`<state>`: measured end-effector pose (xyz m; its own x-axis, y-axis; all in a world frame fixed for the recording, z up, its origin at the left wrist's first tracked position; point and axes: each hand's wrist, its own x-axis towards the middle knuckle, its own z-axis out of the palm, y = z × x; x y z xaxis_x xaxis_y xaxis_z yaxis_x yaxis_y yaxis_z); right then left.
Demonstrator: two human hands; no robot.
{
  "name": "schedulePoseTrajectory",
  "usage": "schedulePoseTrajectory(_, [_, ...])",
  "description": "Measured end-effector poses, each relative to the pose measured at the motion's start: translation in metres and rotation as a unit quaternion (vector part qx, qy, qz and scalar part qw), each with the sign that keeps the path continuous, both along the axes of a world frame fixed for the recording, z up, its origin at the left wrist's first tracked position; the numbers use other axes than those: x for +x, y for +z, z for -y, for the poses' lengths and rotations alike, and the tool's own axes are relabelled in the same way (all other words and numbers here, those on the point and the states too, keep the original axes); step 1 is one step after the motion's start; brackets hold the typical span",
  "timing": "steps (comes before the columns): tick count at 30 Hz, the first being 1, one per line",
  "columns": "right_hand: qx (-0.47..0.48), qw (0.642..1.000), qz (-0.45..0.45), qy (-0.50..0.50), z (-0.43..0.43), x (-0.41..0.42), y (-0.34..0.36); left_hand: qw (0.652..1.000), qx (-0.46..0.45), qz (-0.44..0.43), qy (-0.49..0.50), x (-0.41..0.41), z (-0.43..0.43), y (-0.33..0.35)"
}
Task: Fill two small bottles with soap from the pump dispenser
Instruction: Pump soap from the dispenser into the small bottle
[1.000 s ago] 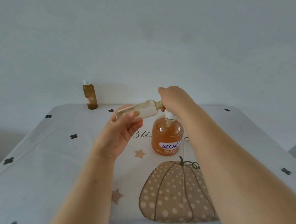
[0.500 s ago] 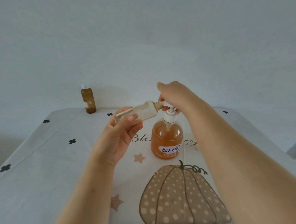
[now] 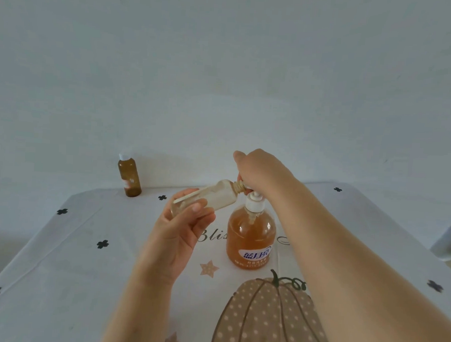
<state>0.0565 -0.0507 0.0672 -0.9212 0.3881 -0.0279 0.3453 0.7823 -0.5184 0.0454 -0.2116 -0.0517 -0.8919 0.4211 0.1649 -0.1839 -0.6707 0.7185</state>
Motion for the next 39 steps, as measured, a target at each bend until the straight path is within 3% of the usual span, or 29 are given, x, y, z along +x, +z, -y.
schedulePoseTrajectory(9, [0.138, 0.989, 0.034, 0.043, -0.003, -0.005, -0.003, 1.0, 0.004, 0.005, 0.008, 0.002, -0.001, 0.001])
schedulePoseTrajectory(18, [0.179, 0.98, 0.057, 0.065, -0.004, -0.007, -0.011, 1.0, -0.01, 0.001, 0.011, 0.001, -0.001, 0.002])
schedulePoseTrajectory(26, [0.174, 0.981, 0.059, 0.059, -0.004, -0.008, -0.012, 1.0, 0.002, 0.007, 0.0, -0.001, 0.0, -0.001])
schedulePoseTrajectory(39, [0.043, 0.999, 0.013, 0.014, -0.002, 0.0, 0.001, 1.0, 0.01, 0.007, -0.003, 0.003, 0.001, 0.003])
